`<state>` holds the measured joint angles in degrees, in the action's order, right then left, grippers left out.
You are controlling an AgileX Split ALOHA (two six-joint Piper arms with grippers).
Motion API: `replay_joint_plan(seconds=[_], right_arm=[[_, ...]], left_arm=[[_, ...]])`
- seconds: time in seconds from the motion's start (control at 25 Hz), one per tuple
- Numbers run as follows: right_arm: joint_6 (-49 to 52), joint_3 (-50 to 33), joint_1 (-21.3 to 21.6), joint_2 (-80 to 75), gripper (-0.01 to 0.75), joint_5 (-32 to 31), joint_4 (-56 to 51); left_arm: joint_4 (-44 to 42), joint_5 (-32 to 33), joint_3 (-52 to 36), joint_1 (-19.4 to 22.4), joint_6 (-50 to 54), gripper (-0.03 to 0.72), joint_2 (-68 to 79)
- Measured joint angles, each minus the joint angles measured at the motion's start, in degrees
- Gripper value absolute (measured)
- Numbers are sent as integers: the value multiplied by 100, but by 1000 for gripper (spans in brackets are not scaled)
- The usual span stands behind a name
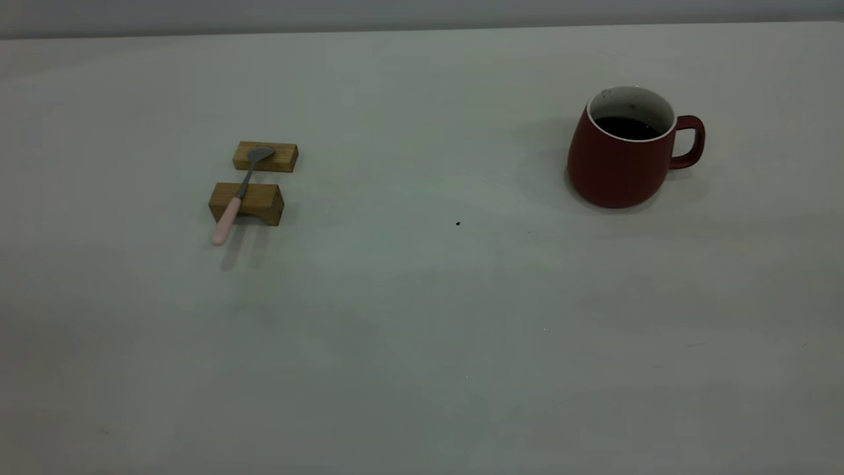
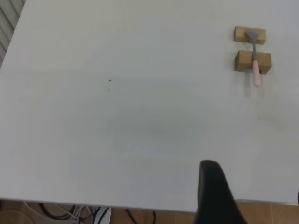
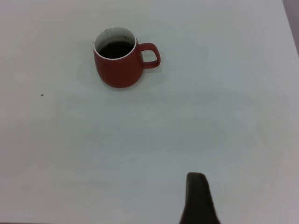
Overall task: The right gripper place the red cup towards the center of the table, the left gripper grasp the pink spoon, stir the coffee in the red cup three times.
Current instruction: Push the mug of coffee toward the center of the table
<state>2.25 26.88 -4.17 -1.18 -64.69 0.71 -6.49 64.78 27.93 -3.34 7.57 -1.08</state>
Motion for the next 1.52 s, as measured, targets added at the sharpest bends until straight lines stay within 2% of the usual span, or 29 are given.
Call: replay_joint_plan(seconds=[0.84,1.08,1.24,1.52], right_arm=[[0,0,0,0,582,0,-71],[5,34,0,-182,578,98,-388],[-41,121,0,-1233,595,737,-452],[-1260,134,0,-4080,622,3170,-867]], left_arm=[[0,0,0,0,-11,492,0],[0,0,0,0,-11,492,0],[0,0,0,0,-11,492,0],[0,0,0,0,-11,492,0]])
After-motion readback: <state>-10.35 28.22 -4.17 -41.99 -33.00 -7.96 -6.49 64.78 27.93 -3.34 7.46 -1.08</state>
